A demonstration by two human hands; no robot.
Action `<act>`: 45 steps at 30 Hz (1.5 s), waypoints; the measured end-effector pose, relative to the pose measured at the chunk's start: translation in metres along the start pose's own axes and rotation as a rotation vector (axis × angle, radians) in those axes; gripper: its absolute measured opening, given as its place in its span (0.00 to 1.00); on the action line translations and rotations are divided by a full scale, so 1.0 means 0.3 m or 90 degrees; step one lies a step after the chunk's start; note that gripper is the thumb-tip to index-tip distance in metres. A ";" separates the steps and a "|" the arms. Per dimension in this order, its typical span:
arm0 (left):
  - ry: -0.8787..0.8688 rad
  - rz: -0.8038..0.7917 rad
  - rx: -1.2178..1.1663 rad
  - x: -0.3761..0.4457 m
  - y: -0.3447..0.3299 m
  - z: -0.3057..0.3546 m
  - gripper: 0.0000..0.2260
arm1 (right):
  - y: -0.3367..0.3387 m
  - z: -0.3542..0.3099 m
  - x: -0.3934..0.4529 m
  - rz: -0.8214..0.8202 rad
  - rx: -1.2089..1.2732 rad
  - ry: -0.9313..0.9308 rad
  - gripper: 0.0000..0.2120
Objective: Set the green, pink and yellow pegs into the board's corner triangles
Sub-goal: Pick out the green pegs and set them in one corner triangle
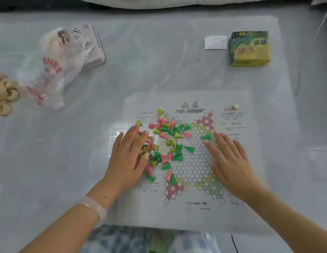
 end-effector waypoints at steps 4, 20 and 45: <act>-0.090 0.028 -0.024 0.019 -0.053 0.026 0.23 | -0.055 -0.012 -0.001 0.060 -0.010 0.029 0.23; -0.047 0.130 -0.164 -0.057 -0.064 0.009 0.24 | -0.052 -0.023 -0.027 0.141 -0.030 0.003 0.26; -0.029 0.223 -0.016 -0.036 -0.010 0.012 0.31 | 0.021 -0.052 -0.061 0.234 0.028 0.006 0.23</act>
Point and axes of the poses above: each hand's wrist, its own x-axis towards the middle knuckle, its own y-axis out of the back of the hand, z = x × y, the point moved 10 cm from there along x, towards the middle knuckle, and after that the axes turned 9 degrees about z, right-handed, at the moved point
